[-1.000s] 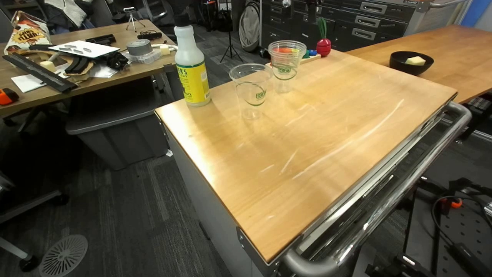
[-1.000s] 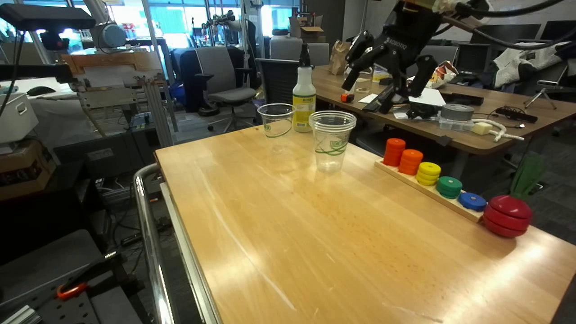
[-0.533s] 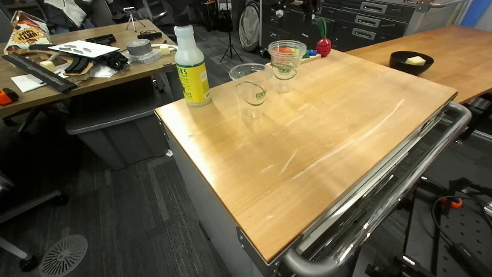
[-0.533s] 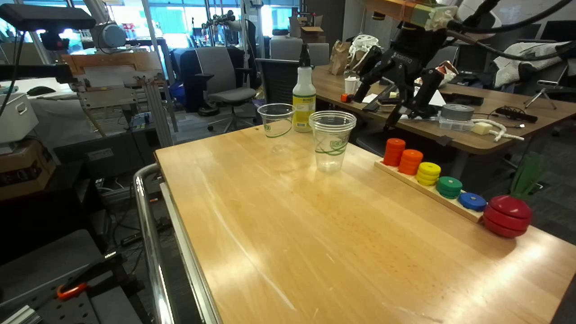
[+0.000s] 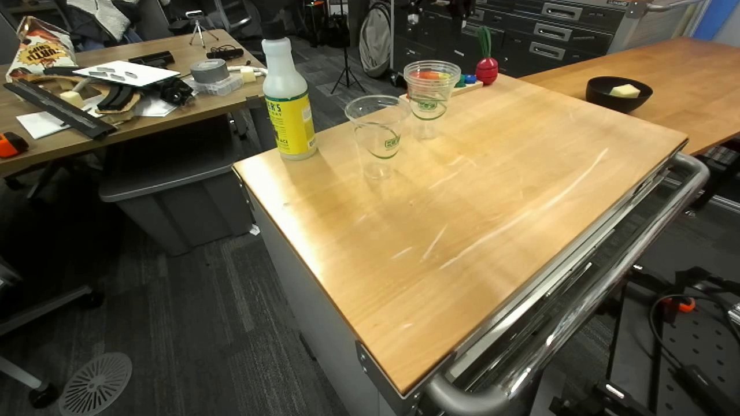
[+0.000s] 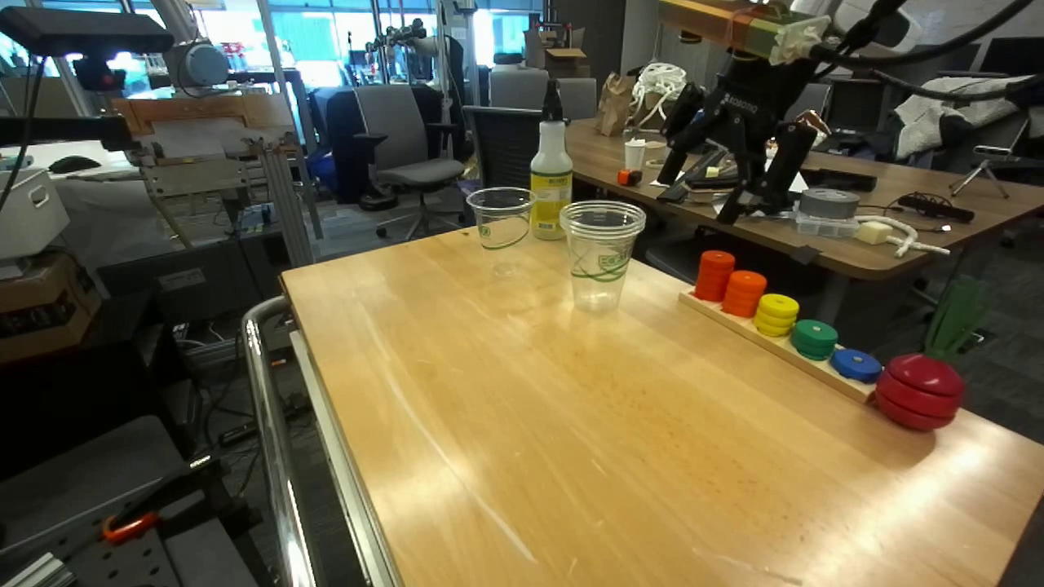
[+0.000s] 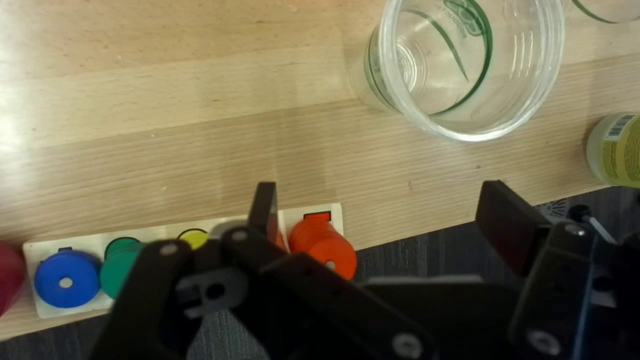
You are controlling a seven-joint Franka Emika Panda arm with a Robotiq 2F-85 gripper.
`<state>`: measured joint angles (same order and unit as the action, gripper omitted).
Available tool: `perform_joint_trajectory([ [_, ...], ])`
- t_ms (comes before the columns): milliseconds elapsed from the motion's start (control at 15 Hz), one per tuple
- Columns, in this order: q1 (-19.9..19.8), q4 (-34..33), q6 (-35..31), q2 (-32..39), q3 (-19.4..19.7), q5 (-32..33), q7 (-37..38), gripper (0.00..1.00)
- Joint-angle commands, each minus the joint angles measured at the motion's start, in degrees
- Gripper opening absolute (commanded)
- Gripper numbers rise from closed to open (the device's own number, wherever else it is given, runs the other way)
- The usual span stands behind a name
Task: Pack the first disposable cup into the second then both into the third cup and put all into the fourth cup
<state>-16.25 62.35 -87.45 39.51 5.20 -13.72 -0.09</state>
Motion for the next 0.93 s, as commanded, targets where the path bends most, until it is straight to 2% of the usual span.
perform_joint_trajectory([
  [0, 1.61, 9.8, -6.33, -7.28, 0.94, 1.41, 0.87, 1.0],
  [267, 2.75, 18.67, -11.54, -13.65, 1.6, 4.1, 3.02, 1.0],
  [467, 3.7, 23.84, -12.97, -18.27, 1.96, 5.35, 4.25, 1.0],
  [867, 4.88, 28.77, -13.08, -21.82, 1.78, 5.21, 4.84, 1.0],
])
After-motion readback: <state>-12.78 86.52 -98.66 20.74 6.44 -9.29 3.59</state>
